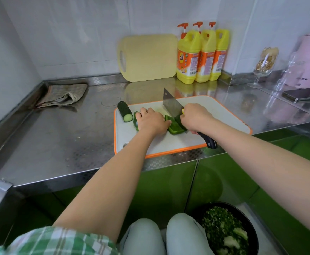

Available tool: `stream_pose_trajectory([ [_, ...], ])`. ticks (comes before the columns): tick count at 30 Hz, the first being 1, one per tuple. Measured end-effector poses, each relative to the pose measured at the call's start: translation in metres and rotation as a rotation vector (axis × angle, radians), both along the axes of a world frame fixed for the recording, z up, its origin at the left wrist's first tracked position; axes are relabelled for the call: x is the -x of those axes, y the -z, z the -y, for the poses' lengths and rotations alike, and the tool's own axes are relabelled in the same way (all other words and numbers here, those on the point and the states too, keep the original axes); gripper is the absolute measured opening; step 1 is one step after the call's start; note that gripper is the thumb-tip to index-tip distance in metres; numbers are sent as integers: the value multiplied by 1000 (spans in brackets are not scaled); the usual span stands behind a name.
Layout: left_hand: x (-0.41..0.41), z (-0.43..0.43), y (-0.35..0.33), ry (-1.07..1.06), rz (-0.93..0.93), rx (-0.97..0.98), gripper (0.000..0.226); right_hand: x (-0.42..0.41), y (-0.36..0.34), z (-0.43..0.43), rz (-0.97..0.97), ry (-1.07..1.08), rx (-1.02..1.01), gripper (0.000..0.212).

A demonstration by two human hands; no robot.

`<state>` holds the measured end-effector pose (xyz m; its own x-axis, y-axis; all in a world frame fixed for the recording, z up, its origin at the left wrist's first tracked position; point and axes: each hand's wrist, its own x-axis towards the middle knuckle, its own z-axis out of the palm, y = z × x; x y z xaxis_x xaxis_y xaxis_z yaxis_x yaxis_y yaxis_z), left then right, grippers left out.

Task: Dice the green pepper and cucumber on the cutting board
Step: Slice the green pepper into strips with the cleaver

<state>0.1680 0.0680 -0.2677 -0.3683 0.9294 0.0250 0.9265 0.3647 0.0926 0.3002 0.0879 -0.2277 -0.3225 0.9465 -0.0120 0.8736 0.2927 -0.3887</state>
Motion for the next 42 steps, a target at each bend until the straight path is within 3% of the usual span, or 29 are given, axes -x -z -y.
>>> stream_pose_trajectory([
  [5,-2,1,-1,-1,-1,9,57,-19,-2,-3,-96,-7,30,37],
  [8,-3,1,-1,-2,-6,13,57,-26,-19,3,-33,-53,73,39],
  [13,-3,1,0,-7,-11,3,56,-26,-26,17,135,-79,148,18],
  [24,-4,-1,0,-22,-7,-16,53,-26,-18,20,103,-110,124,31],
  [29,-3,-1,1,-14,-5,-17,53,-12,-11,16,195,-90,78,17],
  [33,-2,4,-1,14,9,-4,50,-2,-6,12,152,-54,48,16],
  [42,-5,5,-2,10,-14,23,54,-32,-2,9,-155,-9,77,38],
])
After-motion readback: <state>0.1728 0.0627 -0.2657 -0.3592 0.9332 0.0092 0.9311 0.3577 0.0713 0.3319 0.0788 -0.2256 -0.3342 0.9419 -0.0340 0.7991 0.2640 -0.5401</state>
